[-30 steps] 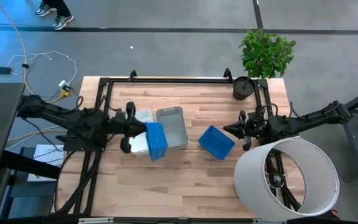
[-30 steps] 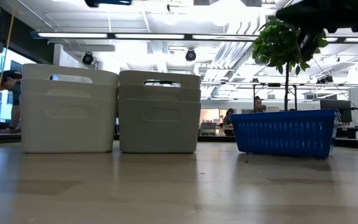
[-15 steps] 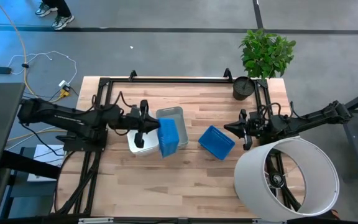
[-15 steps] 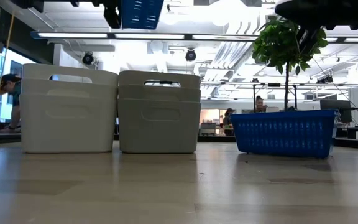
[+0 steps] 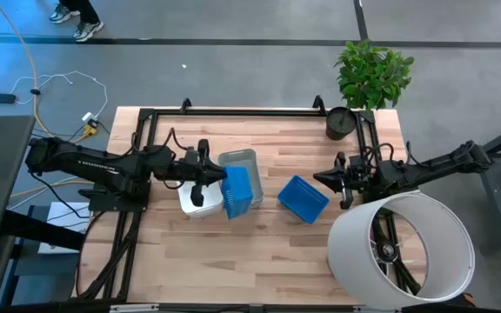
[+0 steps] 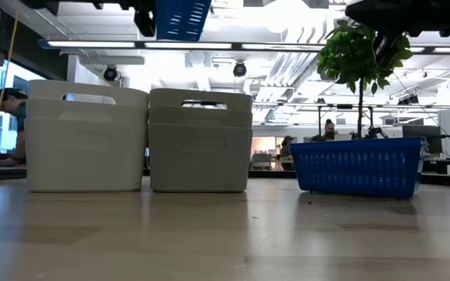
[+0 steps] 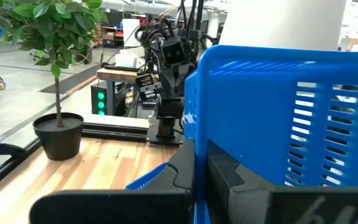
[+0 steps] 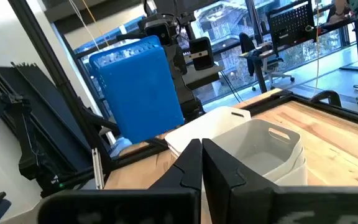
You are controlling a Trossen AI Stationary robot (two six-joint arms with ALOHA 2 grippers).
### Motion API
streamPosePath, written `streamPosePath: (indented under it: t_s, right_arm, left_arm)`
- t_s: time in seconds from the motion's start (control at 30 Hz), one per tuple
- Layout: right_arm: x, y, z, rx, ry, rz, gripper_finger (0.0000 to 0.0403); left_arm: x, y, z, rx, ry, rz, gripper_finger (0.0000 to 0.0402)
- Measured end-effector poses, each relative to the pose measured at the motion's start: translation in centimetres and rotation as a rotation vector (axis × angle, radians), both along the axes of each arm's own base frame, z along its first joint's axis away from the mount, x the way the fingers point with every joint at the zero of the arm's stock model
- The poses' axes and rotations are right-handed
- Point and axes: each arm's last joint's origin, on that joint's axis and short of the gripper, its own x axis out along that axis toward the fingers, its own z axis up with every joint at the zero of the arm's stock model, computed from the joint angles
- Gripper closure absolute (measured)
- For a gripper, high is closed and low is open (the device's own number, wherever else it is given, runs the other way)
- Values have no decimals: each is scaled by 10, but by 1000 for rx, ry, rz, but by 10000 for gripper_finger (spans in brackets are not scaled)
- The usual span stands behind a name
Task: Stack baskets by color
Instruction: Stack the bottom blue bin on top of the top blue bins
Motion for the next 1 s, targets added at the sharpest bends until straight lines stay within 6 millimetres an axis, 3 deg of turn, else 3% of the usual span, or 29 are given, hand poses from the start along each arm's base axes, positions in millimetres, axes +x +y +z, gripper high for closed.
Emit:
streamPosePath:
  t_s: [0.17, 0.37, 0.7, 1.0]
  right_arm:
    - [-1, -1, 8, -25, -76, -24, 403]
    - [-5, -3, 22, -118, -200, -108, 403]
    - [-6, -5, 24, -127, -212, -171, 403]
    - [-7, -6, 25, -147, -217, -206, 403]
  left_arm:
    - [22, 7, 13, 107, 89, 2, 401]
    - [75, 20, 28, 279, 112, -77, 401]
    - [168, 37, 14, 479, 256, -186, 401]
    - [220, 46, -22, 687, 405, -226, 401]
